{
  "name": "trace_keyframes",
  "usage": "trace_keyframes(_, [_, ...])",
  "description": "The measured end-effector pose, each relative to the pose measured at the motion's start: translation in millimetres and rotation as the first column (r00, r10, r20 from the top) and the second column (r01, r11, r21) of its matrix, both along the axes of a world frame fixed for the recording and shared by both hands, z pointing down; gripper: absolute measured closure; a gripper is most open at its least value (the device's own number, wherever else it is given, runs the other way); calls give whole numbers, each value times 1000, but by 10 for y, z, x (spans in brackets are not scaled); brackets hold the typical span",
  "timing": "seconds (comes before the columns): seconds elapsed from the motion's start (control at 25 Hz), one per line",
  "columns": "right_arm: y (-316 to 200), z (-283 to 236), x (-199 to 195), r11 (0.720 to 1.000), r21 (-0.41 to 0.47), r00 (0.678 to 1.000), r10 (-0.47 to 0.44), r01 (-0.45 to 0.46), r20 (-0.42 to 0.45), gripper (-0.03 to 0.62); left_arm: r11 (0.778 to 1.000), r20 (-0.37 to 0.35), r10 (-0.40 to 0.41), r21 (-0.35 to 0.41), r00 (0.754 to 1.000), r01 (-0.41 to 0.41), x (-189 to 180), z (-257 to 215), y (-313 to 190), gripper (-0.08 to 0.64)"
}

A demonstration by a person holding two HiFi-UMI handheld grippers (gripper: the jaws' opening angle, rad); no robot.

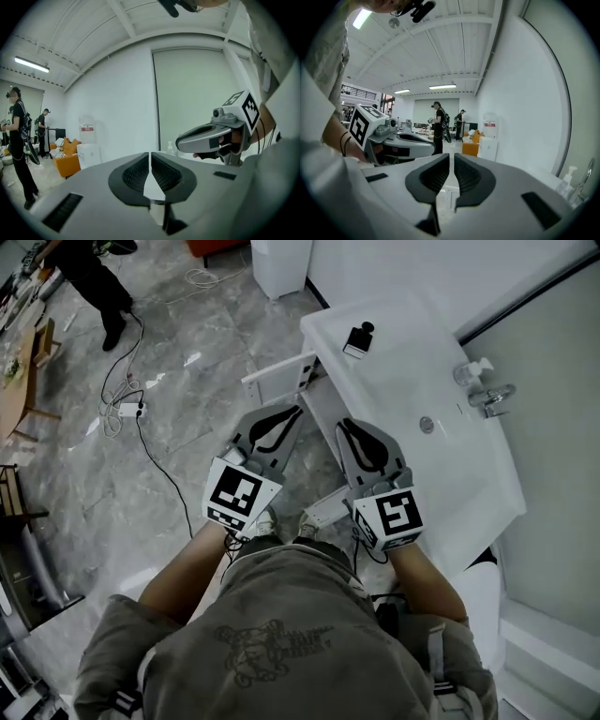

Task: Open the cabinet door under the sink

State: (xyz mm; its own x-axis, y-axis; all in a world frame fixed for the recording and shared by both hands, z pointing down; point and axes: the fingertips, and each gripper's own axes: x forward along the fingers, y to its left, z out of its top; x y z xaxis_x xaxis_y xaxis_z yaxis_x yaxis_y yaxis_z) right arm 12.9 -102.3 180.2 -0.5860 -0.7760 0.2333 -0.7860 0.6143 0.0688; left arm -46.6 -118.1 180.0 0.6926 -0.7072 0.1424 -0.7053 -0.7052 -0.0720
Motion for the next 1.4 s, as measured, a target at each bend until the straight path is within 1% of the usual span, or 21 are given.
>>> trace_keyframes(0.12, [20, -415, -129, 997, 67, 998, -44, 41, 42, 546, 998, -20, -31, 50, 999, 32, -137, -361, 38, 532])
trace_keyframes(0.2, [32, -672, -144, 993, 103, 996, -58, 51, 66, 546, 996, -30, -54, 73, 998, 56, -170, -546, 34, 531])
trace_keyframes(0.28, [79, -893, -159, 989, 136, 994, -69, 57, 82, 548, 993, -60, -74, 89, 995, 79, -217, -709, 50, 532])
trace_keyframes(0.36, [150, -1075, -189, 984, 168, 992, -83, 67, 93, 548, 986, -84, -96, 128, 992, 106, -294, -866, 87, 532])
trace_keyframes(0.4, [192, -1153, -199, 981, 183, 991, -90, 71, 99, 548, 981, -83, -105, 157, 991, 117, -329, -934, 115, 532])
trace_keyframes(0.48, [277, -1288, -193, 975, 209, 989, -97, 72, 111, 551, 969, -49, -115, 213, 992, 123, -368, -1028, 180, 532])
trace_keyframes(0.6, [372, -1451, -176, 968, 241, 988, -99, 68, 121, 551, 958, -19, -123, 260, 992, 124, -394, -1136, 254, 532])
trace_keyframes(0.76, [446, -1570, -182, 960, 272, 989, -92, 59, 113, 551, 950, -17, -136, 282, 991, 135, -454, -1240, 330, 532])
trace_keyframes(0.96, [504, -1543, -231, 960, 269, 990, -109, 81, 92, 554, 947, -8, -132, 294, 991, 129, -445, -1273, 423, 532])
trace_keyframes(1.04, [530, -1519, -264, 961, 260, 987, -124, 93, 104, 554, 949, -16, -132, 288, 991, 131, -447, -1278, 450, 532])
trace_keyframes(1.12, [565, -1521, -297, 962, 253, 983, -138, 103, 122, 554, 945, -20, -131, 301, 991, 131, -449, -1330, 500, 532])
trace_keyframes(1.24, [604, -1550, -328, 960, 260, 981, -145, 108, 129, 554, 932, 14, -119, 347, 993, 107, -421, -1407, 583, 532])
trace_keyframes(1.4, [652, -1603, -333, 956, 271, 980, -148, 109, 129, 554, 932, 24, -111, 348, 994, 96, -408, -1423, 633, 532])
